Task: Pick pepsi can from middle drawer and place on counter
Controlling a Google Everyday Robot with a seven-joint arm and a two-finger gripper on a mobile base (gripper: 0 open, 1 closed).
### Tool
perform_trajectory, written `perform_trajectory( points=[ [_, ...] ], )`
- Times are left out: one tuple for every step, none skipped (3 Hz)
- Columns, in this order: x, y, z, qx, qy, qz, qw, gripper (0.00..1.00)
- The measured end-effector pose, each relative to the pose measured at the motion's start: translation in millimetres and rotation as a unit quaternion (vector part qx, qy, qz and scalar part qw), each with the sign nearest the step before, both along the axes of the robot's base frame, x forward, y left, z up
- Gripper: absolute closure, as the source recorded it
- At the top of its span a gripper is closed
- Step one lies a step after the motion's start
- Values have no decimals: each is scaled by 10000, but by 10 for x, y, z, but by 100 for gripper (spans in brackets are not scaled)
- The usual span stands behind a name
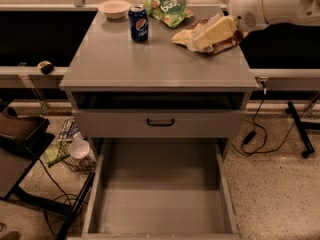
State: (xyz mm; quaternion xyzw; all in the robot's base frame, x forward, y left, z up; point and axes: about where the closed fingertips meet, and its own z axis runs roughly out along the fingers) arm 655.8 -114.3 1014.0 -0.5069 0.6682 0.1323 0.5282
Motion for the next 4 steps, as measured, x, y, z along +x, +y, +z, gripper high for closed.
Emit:
perform_trajectory(
  points=[
    [110, 107, -150, 301, 271, -178, 9990, 0],
    [113, 112, -156, 314, 287, -189, 9989, 0],
    [389, 256, -343, 589, 320, -116, 9977, 0],
    [892, 292, -580, 992, 218, -358, 9942, 0]
  ],
)
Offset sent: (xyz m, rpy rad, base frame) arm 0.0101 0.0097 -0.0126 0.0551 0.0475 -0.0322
